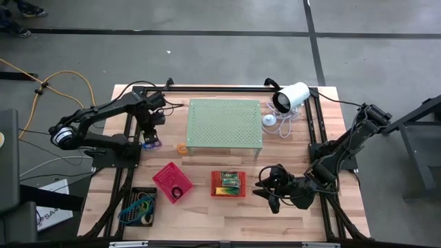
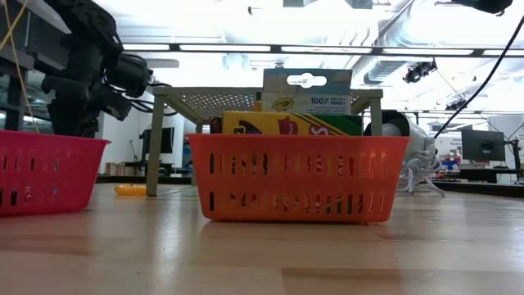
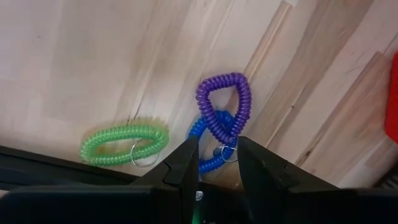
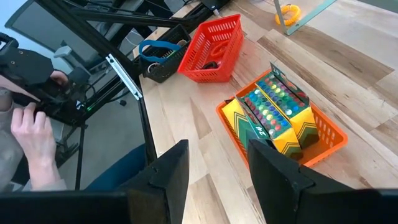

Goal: Pick & Place Office Desk Supplies
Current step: Put the violet spring keychain into the red bin

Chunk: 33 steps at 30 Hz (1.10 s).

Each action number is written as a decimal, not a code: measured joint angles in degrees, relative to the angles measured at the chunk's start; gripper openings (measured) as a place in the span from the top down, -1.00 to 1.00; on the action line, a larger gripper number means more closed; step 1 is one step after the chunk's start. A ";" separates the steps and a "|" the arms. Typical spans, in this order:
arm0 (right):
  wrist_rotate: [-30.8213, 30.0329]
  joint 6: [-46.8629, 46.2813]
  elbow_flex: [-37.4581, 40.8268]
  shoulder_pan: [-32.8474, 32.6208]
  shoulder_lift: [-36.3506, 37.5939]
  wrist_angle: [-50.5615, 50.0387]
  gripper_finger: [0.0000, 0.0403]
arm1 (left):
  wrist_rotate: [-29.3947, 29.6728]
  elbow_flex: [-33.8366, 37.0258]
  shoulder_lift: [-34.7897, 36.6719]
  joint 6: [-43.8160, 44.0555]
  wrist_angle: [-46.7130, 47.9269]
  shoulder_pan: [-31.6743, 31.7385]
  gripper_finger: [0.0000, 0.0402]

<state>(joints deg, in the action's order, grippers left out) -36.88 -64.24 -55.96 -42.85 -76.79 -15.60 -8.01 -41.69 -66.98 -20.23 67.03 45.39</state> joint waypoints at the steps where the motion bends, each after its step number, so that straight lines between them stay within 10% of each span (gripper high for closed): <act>1: 0.00 0.00 0.00 -0.01 0.00 -0.01 0.25 | 0.17 0.00 0.00 0.00 -0.03 -0.14 0.47; 33: 0.00 0.00 0.00 -0.02 0.00 -0.02 0.25 | 4.88 0.02 -12.69 2.77 -3.63 -4.38 0.47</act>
<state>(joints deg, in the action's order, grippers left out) -36.88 -64.25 -55.96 -42.87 -76.79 -15.62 -3.13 -41.67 -79.67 -17.46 63.39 41.01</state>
